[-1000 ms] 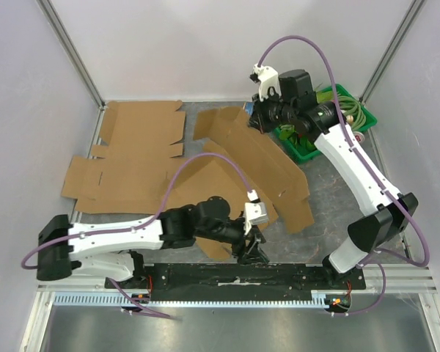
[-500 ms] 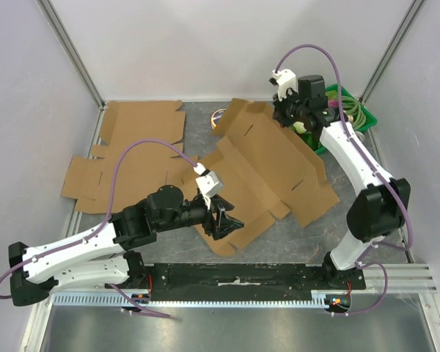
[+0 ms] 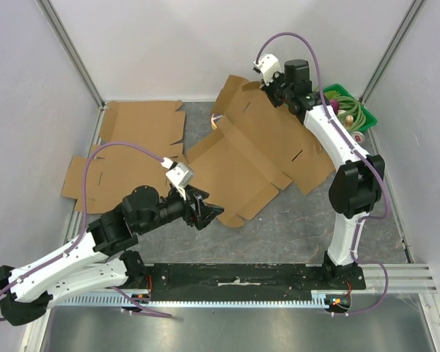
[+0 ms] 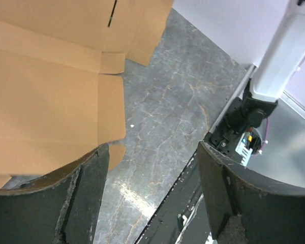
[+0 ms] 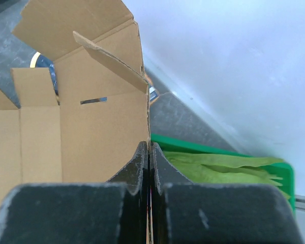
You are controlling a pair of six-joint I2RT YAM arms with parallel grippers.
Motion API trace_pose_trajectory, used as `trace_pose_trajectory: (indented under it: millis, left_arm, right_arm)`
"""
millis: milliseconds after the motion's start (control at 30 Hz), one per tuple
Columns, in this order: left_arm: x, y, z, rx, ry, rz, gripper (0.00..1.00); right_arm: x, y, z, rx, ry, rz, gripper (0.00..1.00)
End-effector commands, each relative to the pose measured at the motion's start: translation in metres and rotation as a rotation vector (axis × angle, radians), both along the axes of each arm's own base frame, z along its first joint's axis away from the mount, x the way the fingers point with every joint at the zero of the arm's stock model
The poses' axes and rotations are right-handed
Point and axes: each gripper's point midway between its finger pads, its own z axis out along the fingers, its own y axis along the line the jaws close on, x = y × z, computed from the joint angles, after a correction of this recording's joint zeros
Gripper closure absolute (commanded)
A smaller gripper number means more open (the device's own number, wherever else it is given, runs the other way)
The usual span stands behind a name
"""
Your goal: Fold the paper box
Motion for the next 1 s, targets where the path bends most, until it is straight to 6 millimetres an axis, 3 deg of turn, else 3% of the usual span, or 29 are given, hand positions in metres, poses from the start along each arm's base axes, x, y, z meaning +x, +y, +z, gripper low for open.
trace_pose_trajectory:
  millis: [0,33,67,133,167,233,267,433,533,700,733,800,867,967]
  left_arm:
    - [0.016,0.011,0.003,-0.029,0.034,0.107,0.22]
    - [0.018,0.012,0.003,-0.034,0.039,0.119,0.21]
    - [0.019,0.011,0.005,-0.042,0.037,0.124,0.21]
    - [0.02,0.01,0.009,-0.065,0.032,0.124,0.2]
    - [0.02,0.009,0.01,-0.072,0.029,0.12,0.2]
    - [0.019,0.008,0.012,-0.086,0.026,0.112,0.2]
    - [0.017,0.007,0.013,-0.091,0.026,0.099,0.2]
    - [0.012,0.009,0.026,-0.121,0.001,0.076,0.2]
    - [0.011,0.017,0.035,-0.133,-0.024,0.086,0.2]
    - [0.02,0.041,0.036,-0.098,-0.032,0.2,0.17]
    - [0.023,0.045,0.036,-0.089,-0.028,0.228,0.16]
    - [0.032,0.054,0.034,-0.056,-0.007,0.298,0.13]
    - [0.043,0.053,0.025,-0.007,0.016,0.331,0.12]
    - [0.059,0.039,0.018,0.012,0.043,0.303,0.12]
  right_arm:
    - [0.002,0.002,0.082,-0.036,-0.211,-0.028,1.0]
    - [-0.009,0.012,0.081,-0.044,-0.184,-0.009,1.0]
    - [-0.019,0.014,0.095,-0.039,-0.193,-0.001,1.0]
    - [-0.042,0.02,0.101,-0.037,-0.165,-0.004,1.0]
    - [-0.059,0.018,0.118,-0.015,-0.178,-0.006,1.0]
    - [-0.085,0.022,0.126,0.033,-0.143,0.012,1.0]
    - [-0.104,0.018,0.142,0.061,-0.154,0.013,1.0]
    - [-0.174,0.012,0.173,0.172,-0.117,0.091,1.0]
    - [-0.197,0.011,0.178,0.205,-0.087,0.121,1.0]
    - [-0.22,0.023,0.158,0.213,0.038,0.226,1.0]
    - [-0.22,0.025,0.141,0.189,0.1,0.234,1.0]
    - [-0.215,0.022,0.124,0.136,0.144,0.219,1.0]
    - [-0.204,0.02,0.094,0.084,0.219,0.187,1.0]
    - [-0.185,0.024,0.067,0.067,0.269,0.168,1.0]
